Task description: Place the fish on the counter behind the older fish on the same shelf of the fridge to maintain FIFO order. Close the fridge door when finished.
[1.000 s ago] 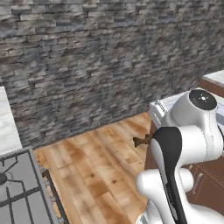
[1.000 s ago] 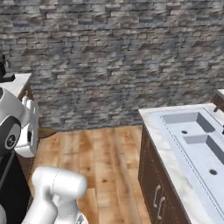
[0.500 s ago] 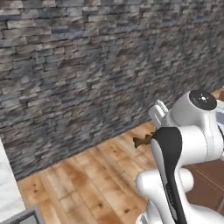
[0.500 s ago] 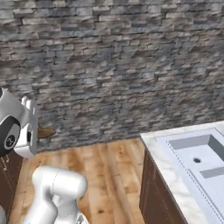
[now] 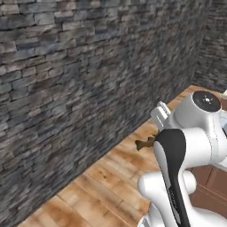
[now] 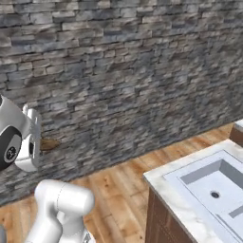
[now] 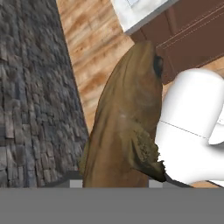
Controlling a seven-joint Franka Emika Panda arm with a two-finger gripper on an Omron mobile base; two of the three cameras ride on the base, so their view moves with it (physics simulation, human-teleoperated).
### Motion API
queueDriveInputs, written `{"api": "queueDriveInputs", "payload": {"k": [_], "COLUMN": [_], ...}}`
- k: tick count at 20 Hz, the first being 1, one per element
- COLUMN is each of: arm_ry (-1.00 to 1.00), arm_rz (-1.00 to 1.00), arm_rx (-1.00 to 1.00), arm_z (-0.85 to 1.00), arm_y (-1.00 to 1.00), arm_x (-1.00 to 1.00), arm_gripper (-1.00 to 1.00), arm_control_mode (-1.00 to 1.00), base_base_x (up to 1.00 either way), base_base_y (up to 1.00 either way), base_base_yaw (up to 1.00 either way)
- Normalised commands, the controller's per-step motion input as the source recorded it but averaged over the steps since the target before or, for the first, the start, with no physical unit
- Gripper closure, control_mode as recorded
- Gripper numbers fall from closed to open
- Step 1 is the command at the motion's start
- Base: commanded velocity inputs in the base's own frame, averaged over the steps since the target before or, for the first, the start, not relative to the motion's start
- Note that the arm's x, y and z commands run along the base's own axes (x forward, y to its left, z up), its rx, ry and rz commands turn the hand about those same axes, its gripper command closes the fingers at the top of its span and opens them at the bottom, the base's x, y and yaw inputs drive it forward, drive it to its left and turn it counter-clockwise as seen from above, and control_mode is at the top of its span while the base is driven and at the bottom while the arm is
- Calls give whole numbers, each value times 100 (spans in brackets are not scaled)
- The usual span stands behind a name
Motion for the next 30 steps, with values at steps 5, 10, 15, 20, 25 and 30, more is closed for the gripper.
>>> {"api": "queueDriveInputs", "payload": {"k": [5, 10, 15, 20, 25, 30], "arm_ry": [0, 0, 0, 0, 0, 0], "arm_rz": [0, 0, 0, 0, 0, 0], "arm_rx": [0, 0, 0, 0, 0, 0], "arm_z": [0, 0, 0, 0, 0, 0], "arm_y": [0, 0, 0, 0, 0, 0], "arm_x": [0, 0, 0, 0, 0, 0], "arm_gripper": [100, 100, 100, 100, 100, 100], "arm_control_mode": [100, 100, 100, 100, 100, 100], "base_base_x": [100, 100, 100, 100, 100, 100], "base_base_y": [28, 31, 32, 42, 56, 59], "base_base_yaw": [-56, -59, -61, -58, -53, -50]}}
